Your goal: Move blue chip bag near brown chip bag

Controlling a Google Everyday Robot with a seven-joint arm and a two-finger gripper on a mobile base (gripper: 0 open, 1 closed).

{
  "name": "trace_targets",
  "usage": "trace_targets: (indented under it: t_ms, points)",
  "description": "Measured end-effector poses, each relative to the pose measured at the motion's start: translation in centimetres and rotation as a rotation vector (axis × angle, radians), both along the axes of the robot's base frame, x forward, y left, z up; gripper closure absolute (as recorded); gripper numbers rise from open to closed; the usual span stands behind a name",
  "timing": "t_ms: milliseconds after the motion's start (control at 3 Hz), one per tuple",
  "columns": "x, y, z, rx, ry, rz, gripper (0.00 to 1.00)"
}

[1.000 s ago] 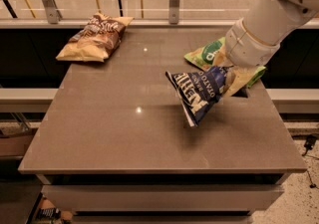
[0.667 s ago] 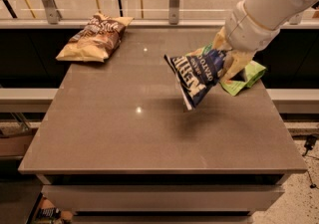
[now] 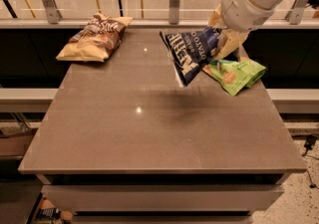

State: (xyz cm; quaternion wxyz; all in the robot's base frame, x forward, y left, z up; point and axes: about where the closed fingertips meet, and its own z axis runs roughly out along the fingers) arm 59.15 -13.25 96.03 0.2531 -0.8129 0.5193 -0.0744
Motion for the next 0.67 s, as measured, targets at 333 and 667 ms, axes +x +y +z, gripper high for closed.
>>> trace_targets:
  t_ms: [333, 667]
  points:
    - [1.4, 0.4, 0.7, 0.028, -0.038, -0.014, 1.0]
    - [4.7, 1.7, 1.2, 0.081, -0.107, -0.003, 1.0]
